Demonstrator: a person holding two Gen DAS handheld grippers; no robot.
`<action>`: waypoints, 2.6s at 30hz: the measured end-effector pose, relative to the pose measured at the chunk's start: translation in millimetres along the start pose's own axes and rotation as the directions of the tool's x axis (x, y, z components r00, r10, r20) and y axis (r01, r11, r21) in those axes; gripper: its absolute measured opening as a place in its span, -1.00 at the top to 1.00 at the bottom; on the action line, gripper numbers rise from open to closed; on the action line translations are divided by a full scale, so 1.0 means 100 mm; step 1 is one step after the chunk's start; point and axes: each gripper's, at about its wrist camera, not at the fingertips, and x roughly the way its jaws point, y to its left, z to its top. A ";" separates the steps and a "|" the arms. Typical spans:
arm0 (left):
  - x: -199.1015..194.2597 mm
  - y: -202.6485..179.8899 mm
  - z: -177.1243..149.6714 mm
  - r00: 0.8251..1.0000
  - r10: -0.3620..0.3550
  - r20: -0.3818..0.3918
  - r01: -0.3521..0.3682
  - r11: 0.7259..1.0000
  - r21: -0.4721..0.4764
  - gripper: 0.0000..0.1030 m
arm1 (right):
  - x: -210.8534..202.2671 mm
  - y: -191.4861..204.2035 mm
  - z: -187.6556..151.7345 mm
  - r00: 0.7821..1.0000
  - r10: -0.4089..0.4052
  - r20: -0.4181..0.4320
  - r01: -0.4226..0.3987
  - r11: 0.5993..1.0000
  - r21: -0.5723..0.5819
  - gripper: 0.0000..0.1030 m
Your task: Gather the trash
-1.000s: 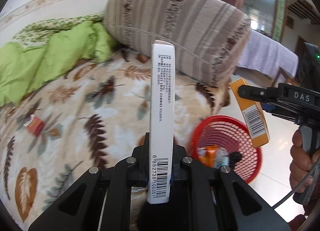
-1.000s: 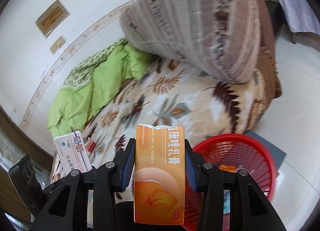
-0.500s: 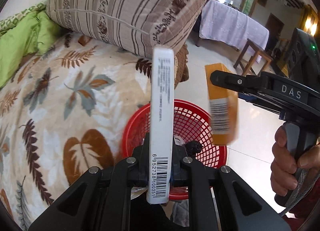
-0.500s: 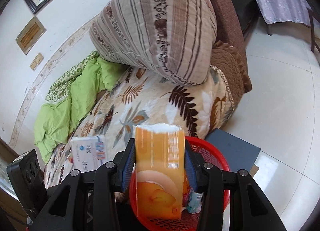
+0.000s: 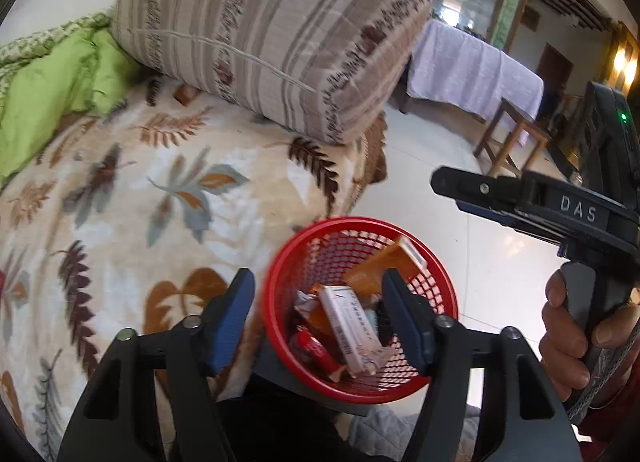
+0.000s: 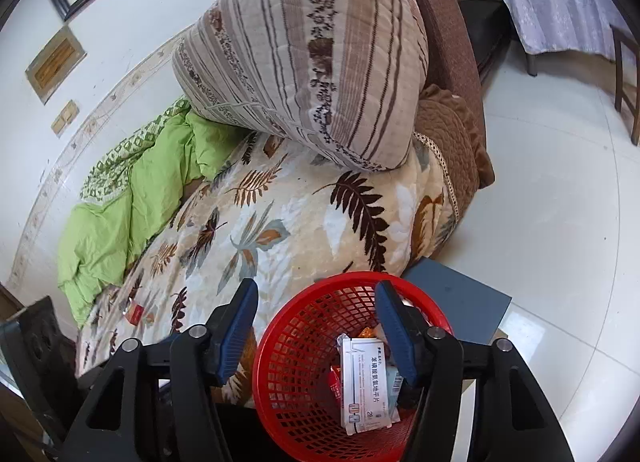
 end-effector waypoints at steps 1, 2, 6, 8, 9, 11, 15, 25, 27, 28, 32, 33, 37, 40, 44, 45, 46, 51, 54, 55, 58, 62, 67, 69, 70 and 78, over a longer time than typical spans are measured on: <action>-0.05 0.03 -0.01 1.000 0.016 0.015 -0.016 1.000 -0.003 -0.35 | -0.01 0.05 -0.02 1.000 -0.013 0.003 0.013 1.000 -0.013 -0.37; -0.12 0.08 -0.03 0.999 0.036 0.034 -0.036 0.999 -0.008 -0.40 | -0.02 0.11 -0.04 1.000 -0.031 0.007 0.031 0.999 -0.026 -0.46; -0.37 0.28 -0.13 0.990 0.109 0.091 -0.105 0.993 -0.051 -0.59 | -0.09 0.33 -0.17 0.988 -0.146 0.051 0.150 0.986 -0.079 -0.66; -0.47 0.36 -0.19 0.983 0.148 0.109 -0.141 0.988 -0.066 -0.69 | -0.13 0.45 -0.26 0.971 -0.223 0.087 0.232 0.968 -0.100 -0.75; -0.53 0.40 -0.24 0.978 0.171 0.121 -0.163 0.984 -0.071 -0.71 | -0.15 0.50 -0.32 0.961 -0.255 0.105 0.266 0.958 -0.107 -0.76; -0.64 0.48 -0.33 0.967 0.210 0.142 -0.200 0.976 -0.082 -0.78 | -0.17 0.61 -0.45 0.942 -0.309 0.134 0.325 0.938 -0.120 -0.81; -0.84 0.62 -0.52 0.941 0.290 0.175 -0.274 0.955 -0.112 -0.88 | -0.16 0.73 -0.64 0.917 -0.369 0.149 0.388 0.913 -0.124 -0.87; -1.11 0.71 -0.82 0.867 0.448 0.218 -0.436 0.894 -0.105 -0.99 | -0.14 1.04 -0.91 0.892 -0.428 0.142 0.450 0.868 -0.208 -0.88; -1.15 0.73 -0.83 0.862 0.455 0.225 -0.443 0.890 -0.106 -0.99 | -0.14 1.08 -0.93 0.894 -0.424 0.144 0.446 0.868 -0.217 -0.88; -1.17 0.74 -0.84 0.858 0.460 0.227 -0.447 0.888 -0.110 -0.99 | -0.14 1.10 -0.94 0.895 -0.423 0.145 0.446 0.868 -0.219 -0.88; -1.21 0.77 -0.83 0.829 0.513 0.224 -0.499 0.858 -0.119 -0.99 | -0.13 1.14 -0.97 0.900 -0.411 0.144 0.435 0.870 -0.232 -0.88; -1.22 0.78 -0.82 0.816 0.532 0.226 -0.519 0.846 -0.120 -0.99 | -0.12 1.15 -0.97 0.901 -0.409 0.144 0.433 0.870 -0.235 -0.88; -1.21 0.80 -0.80 0.803 0.555 0.216 -0.543 0.832 -0.117 -0.99 | -0.12 1.17 -0.98 0.904 -0.402 0.145 0.426 0.870 -0.248 -0.88; -1.21 0.82 -0.80 0.809 0.549 0.211 -0.535 0.836 -0.125 -1.00 | -0.12 1.18 -0.98 0.905 -0.399 0.149 0.425 0.869 -0.252 -0.88; -1.20 0.83 -0.80 0.821 0.532 0.207 -0.517 0.847 -0.126 -0.99 | -0.12 1.18 -0.98 0.907 -0.397 0.143 0.421 0.872 -0.250 -0.88; -1.20 0.83 -0.80 0.822 0.531 0.207 -0.515 0.848 -0.127 -0.99 | -0.12 1.17 -0.98 0.907 -0.396 0.141 0.420 0.873 -0.249 -0.88; -1.20 0.83 -0.80 0.822 0.531 0.207 -0.514 0.848 -0.131 -0.99 | -0.12 1.17 -0.98 0.908 -0.396 0.139 0.419 0.873 -0.248 -0.88; -1.21 0.83 -0.81 0.824 0.527 0.206 -0.513 0.850 -0.124 -1.00 | -0.11 1.18 -1.00 0.908 -0.397 0.138 0.420 0.872 -0.253 -0.88; -1.21 0.83 -0.82 0.826 0.524 0.206 -0.510 0.852 -0.123 -0.99 | -0.11 1.20 -1.00 0.908 -0.395 0.141 0.419 0.870 -0.260 -0.88; -1.21 0.83 -0.82 0.827 0.524 0.206 -0.510 0.852 -0.120 -0.99 | -0.10 1.20 -1.00 0.908 -0.395 0.140 0.419 0.869 -0.262 -0.88; -1.21 0.83 -0.83 0.825 0.526 0.206 -0.512 0.850 -0.123 -1.00 | -0.10 1.21 -1.01 0.908 -0.396 0.139 0.419 0.869 -0.264 -0.88; -1.21 0.86 -0.84 0.827 0.524 0.202 -0.507 0.852 -0.133 -1.00 | -0.08 1.23 -1.02 0.908 -0.395 0.141 0.419 0.866 -0.272 -0.88; -1.20 0.90 -0.86 0.827 0.529 0.188 -0.509 0.848 -0.148 -1.00 | -0.07 1.26 -1.02 0.907 -0.395 0.145 0.420 0.863 -0.281 -0.88; -1.20 0.91 -0.86 0.828 0.530 0.184 -0.510 0.848 -0.147 -0.99 | -0.06 1.26 -1.03 0.906 -0.398 0.143 0.423 0.861 -0.283 -0.88; -1.19 0.91 -0.86 0.829 0.528 0.182 -0.508 0.849 -0.146 -1.00 | -0.06 1.26 -1.03 0.906 -0.399 0.142 0.423 0.861 -0.283 -0.88; -1.18 0.92 -0.87 0.834 0.522 0.178 -0.502 0.852 -0.147 -1.00 | -0.05 1.27 -1.03 0.906 -0.399 0.144 0.424 0.858 -0.291 -0.88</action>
